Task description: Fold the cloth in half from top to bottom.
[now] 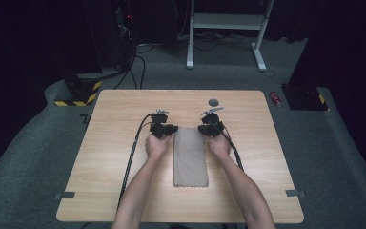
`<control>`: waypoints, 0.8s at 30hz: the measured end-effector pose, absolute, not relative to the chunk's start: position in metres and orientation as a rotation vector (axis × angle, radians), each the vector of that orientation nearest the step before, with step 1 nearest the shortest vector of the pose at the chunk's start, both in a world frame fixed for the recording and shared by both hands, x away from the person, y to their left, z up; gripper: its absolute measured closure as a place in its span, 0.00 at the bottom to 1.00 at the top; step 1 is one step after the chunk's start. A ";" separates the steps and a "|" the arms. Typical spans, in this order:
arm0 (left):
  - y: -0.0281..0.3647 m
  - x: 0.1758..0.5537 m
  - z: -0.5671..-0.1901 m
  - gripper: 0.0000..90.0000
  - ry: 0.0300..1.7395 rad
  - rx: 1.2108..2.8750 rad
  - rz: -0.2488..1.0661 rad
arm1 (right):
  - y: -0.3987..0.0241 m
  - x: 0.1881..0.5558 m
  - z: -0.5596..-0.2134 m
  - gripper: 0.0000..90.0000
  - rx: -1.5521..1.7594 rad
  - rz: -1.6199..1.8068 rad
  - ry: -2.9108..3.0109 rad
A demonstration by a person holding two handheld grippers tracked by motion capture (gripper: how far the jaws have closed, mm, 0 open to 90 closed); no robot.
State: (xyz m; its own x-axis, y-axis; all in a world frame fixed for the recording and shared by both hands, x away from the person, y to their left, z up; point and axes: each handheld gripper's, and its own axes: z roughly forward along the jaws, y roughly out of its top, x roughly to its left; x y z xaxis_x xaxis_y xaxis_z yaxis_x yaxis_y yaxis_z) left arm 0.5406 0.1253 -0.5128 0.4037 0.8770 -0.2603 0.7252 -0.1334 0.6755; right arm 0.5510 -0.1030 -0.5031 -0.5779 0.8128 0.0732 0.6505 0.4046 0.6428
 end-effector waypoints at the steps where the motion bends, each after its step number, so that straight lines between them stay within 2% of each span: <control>1: 0.125 0.541 -0.513 0.71 1.370 1.904 0.254 | -0.103 0.551 -0.503 0.98 1.285 0.933 2.412; 3: 0.125 0.542 -0.515 0.70 1.384 1.901 0.255 | -0.102 0.551 -0.504 0.97 1.270 0.932 2.413; 7: 0.119 0.541 -0.515 0.72 1.371 1.927 0.300 | -0.103 0.551 -0.504 0.81 1.283 0.899 2.392; 10: 0.114 0.541 -0.513 0.75 1.348 1.971 0.310 | -0.104 0.551 -0.507 0.77 1.286 0.842 2.395; 12: 0.110 0.541 -0.513 0.80 1.323 2.009 0.331 | -0.104 0.551 -0.507 0.78 1.289 0.843 2.398; 17: 0.102 0.542 -0.512 0.97 1.305 2.045 0.318 | -0.099 0.551 -0.506 0.94 1.252 0.832 2.445; 24: 0.108 0.544 -0.506 0.99 1.293 2.013 0.277 | -0.100 0.552 -0.503 0.98 1.232 0.857 2.456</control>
